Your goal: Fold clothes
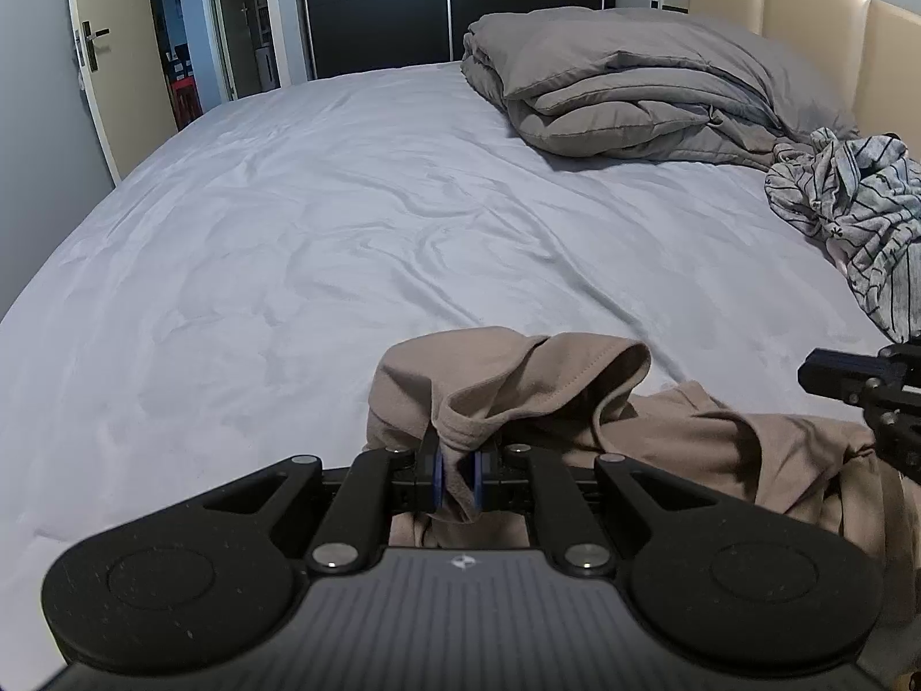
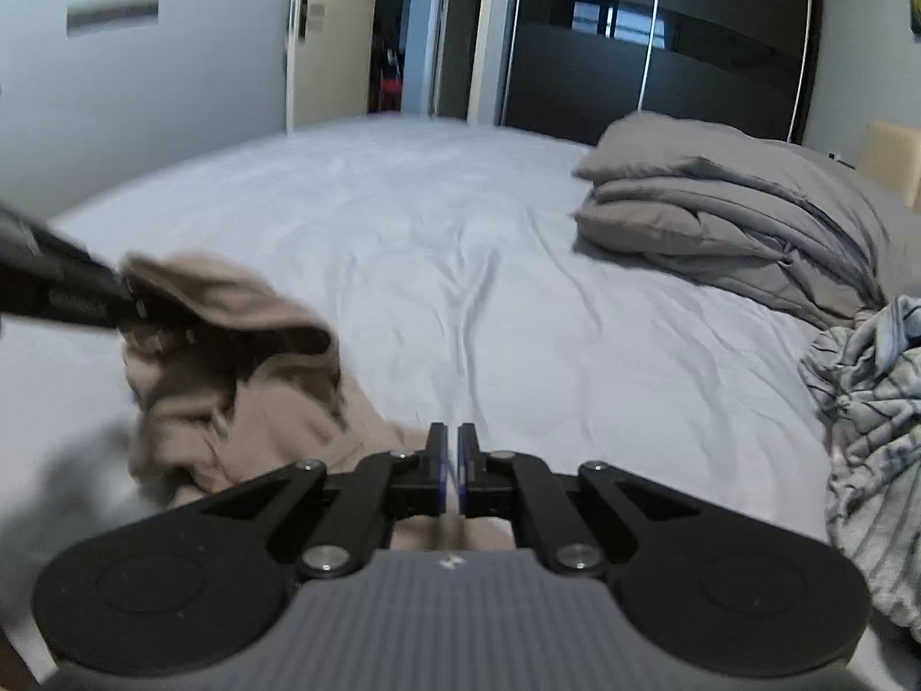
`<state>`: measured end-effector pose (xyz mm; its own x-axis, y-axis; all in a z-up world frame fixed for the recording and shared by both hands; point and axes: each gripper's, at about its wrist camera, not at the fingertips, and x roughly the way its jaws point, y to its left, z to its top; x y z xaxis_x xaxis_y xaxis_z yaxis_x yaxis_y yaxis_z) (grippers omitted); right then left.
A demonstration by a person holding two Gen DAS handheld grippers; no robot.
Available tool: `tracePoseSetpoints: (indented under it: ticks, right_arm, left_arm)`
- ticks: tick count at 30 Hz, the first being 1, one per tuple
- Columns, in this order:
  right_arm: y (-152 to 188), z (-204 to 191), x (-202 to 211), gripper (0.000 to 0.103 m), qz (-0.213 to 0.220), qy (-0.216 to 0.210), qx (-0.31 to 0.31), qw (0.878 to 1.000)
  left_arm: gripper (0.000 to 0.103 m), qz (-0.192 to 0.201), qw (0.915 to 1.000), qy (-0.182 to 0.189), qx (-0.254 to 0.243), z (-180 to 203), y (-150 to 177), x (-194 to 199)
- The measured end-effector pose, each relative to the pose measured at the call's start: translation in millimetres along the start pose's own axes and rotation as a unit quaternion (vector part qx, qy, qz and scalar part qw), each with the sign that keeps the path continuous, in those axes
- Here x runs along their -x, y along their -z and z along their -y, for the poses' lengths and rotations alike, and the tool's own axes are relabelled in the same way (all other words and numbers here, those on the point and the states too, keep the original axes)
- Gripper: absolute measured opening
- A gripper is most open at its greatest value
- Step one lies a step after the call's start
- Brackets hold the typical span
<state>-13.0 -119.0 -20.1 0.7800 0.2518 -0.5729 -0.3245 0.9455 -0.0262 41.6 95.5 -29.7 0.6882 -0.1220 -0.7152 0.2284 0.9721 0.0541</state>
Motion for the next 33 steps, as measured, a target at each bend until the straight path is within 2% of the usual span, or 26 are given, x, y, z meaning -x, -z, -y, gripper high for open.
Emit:
tracePoseSetpoints:
  ticks: [2,3,4,5,8,11,15,16,17,20,25,30,33]
  right_arm:
    - [3.9,-11.4,5.6,0.016,0.000,-0.016,0.023,1.000]
    - [7.3,-18.5,7.5,0.023,-0.003,-0.026,0.036,0.999]
    - [11.2,-25.7,8.8,0.045,-0.007,-0.034,0.046,0.998]
    - [15.5,-32.6,9.8,0.052,-0.010,-0.046,0.054,0.997]
    - [26.6,-50.6,9.3,0.052,-0.022,-0.063,0.075,0.995]
    - [35.0,-63.6,3.7,0.052,-0.034,-0.059,0.106,0.992]
    - [36.9,-69.9,-5.6,0.049,-0.036,-0.053,0.104,0.993]
    - [35.3,-69.3,-7.7,0.038,-0.035,-0.049,0.101,0.993]
    - [33.4,-68.4,-9.7,0.023,-0.035,-0.044,0.098,0.994]
    - [26.4,-58.7,-8.3,0.009,-0.026,-0.036,0.077,0.996]
    - [5.4,-28.9,-0.1,0.008,-0.008,-0.020,0.023,1.000]
    - [-10.8,21.5,-12.2,0.012,-0.033,0.061,-0.049,0.996]
    - [-5.8,38.0,-13.2,0.016,-0.038,0.084,-0.080,0.993]
  left_arm:
    - [0.006,0.001,1.0000,0.000,0.003,-1.1,-0.7,-0.5]
    - [0.006,0.000,1.0000,0.001,0.005,-1.1,-1.2,-0.7]
    - [0.006,0.000,1.0000,0.001,0.007,-1.1,-1.8,-0.9]
    - [0.006,0.000,1.0000,0.001,0.008,-1.1,-2.2,-0.9]
    - [0.006,0.001,1.0000,0.001,0.007,-1.0,-1.5,-0.5]
    - [0.006,-0.001,1.0000,0.002,0.007,-1.3,0.0,-0.7]
    - [0.006,-0.002,1.0000,0.002,0.005,-1.1,0.6,-1.1]
    - [0.006,-0.002,1.0000,0.002,0.006,-1.3,0.5,-1.2]
    - [0.006,-0.002,1.0000,0.002,0.006,-1.5,0.3,-1.2]
    - [0.006,-0.002,1.0000,0.002,0.008,-2.2,0.0,-1.3]
    - [0.006,-0.001,1.0000,0.002,0.010,-3.2,-0.7,-1.6]
    - [0.006,0.001,0.9999,0.005,0.010,-3.0,-2.3,-2.9]
    - [0.006,0.002,0.9999,0.006,0.010,-2.9,-2.4,-2.3]
